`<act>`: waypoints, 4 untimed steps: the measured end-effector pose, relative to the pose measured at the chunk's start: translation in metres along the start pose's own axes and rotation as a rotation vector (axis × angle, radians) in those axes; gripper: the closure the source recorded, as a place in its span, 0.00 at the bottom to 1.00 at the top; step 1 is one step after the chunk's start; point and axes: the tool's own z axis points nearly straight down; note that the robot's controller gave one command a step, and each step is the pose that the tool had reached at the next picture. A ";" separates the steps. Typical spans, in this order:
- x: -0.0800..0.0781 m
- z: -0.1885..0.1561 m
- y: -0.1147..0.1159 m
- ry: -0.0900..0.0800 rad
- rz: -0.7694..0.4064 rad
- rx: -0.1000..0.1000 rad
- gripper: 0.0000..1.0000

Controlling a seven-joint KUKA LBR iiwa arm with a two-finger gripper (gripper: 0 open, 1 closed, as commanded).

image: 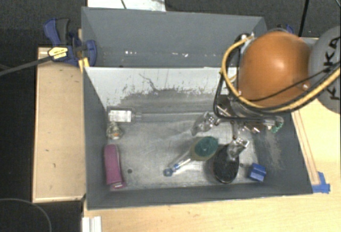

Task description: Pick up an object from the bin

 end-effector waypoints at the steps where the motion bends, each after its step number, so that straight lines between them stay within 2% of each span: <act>1: -0.002 0.095 -0.027 0.000 0.084 -0.002 0.00; 2: -0.018 0.142 -0.057 -0.005 -0.184 0.004 0.00; 3: -0.019 0.141 -0.057 -0.006 -0.179 0.004 1.00; 4: -0.019 0.141 -0.057 -0.006 -0.179 0.004 0.00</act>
Offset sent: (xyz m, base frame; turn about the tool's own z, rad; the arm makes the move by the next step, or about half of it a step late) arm 0.0207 -0.0165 -0.0913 0.0832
